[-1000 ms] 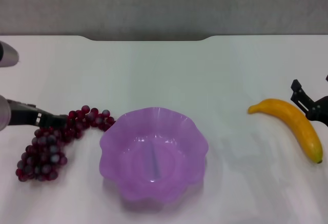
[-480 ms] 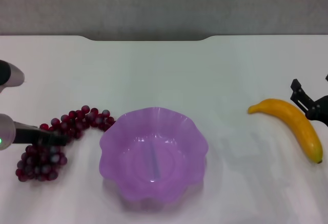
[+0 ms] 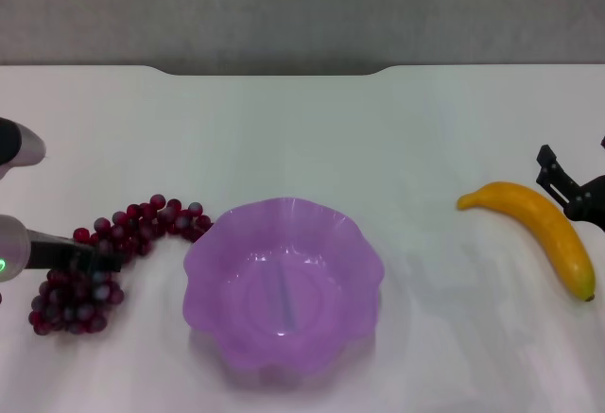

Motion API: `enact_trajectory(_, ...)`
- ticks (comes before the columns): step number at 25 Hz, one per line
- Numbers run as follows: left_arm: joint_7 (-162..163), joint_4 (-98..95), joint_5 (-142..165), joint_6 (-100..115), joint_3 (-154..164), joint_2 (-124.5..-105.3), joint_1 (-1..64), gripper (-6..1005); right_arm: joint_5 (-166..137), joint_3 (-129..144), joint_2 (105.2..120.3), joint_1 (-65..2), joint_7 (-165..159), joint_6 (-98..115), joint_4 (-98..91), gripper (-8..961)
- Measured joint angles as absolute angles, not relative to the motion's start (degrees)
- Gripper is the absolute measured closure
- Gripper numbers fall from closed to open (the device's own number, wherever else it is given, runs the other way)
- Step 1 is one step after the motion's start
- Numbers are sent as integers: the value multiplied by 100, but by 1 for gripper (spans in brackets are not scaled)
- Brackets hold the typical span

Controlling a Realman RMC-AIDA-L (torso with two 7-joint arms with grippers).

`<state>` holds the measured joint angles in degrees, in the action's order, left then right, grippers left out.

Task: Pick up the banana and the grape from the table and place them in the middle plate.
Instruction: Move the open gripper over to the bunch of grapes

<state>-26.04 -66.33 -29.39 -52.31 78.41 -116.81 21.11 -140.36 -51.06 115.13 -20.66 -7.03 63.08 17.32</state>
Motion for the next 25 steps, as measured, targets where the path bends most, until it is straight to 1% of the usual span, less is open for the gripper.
enact_trajectory(8, -2611, -6387, -2933, -5125, 7886, -11681, 2184, 280, -14036, -5106, 11513, -2071, -703, 6307, 1732, 47)
enact_trajectory(17, -2620, -6385, -2973, -4995, 7893, -11681, 2162, 479, -14036, -5106, 11514, -2074, -703, 6301, 1732, 46)
enact_trajectory(22, -2623, -6385, -2977, -4952, 7893, -11681, 2135, 626, -14036, -5106, 11514, -2074, -703, 6314, 1731, 46)
enact_trajectory(25, -2623, -6385, -2979, -4922, 7893, -11681, 2125, 651, -14036, -5106, 11514, -2074, -703, 6319, 1731, 46)
